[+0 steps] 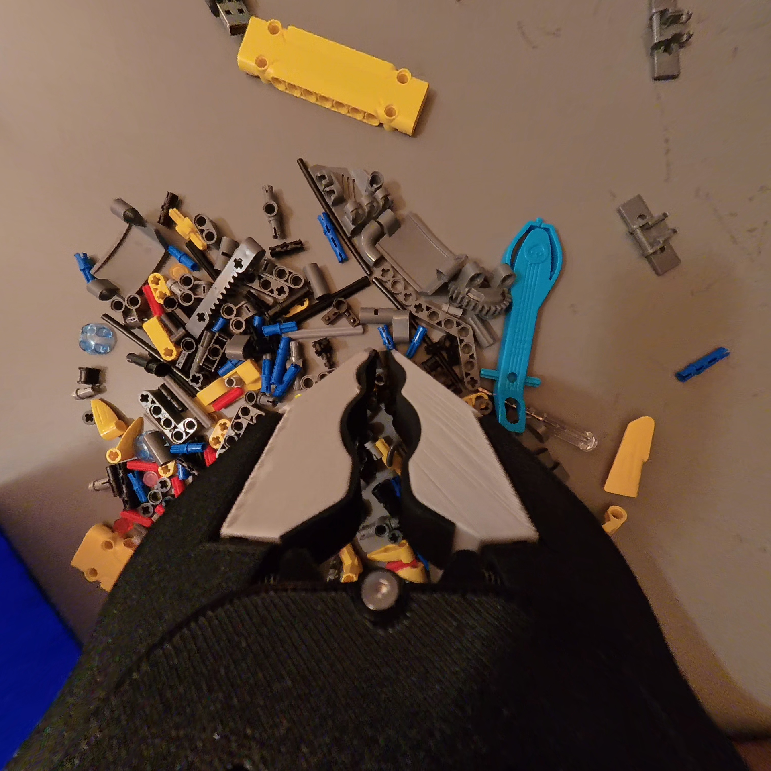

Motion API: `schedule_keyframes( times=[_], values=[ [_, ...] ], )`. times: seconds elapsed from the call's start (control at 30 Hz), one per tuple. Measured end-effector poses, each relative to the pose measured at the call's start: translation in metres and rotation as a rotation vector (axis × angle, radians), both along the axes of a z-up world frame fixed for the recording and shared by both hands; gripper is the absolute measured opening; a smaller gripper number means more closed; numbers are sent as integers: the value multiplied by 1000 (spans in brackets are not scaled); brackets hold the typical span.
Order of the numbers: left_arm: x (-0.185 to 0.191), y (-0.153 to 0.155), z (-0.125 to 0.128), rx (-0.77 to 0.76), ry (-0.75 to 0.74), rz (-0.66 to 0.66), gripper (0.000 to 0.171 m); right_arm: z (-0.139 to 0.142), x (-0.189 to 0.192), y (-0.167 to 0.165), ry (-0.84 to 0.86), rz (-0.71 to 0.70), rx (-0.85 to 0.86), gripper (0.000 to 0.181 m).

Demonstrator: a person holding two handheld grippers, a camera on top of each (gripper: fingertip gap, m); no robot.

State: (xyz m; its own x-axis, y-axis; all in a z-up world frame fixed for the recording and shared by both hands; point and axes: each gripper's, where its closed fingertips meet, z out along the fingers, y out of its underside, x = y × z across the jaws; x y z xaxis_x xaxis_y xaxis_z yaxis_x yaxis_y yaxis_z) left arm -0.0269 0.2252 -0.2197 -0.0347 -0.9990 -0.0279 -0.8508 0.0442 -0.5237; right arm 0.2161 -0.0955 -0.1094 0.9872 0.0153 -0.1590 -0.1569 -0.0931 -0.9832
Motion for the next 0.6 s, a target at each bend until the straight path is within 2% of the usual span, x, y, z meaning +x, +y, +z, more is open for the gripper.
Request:
schedule_keyframes(
  times=[0.3, 0.6],
  values=[
    [7, 0, 25, 40, -109, -21, 0, 1, -1, 0, -4, 2, 2, 58],
    [1, 4, 10, 20, -44, 4, 4, 2, -3, 0, -10, 6, 1, 58]
  ],
)
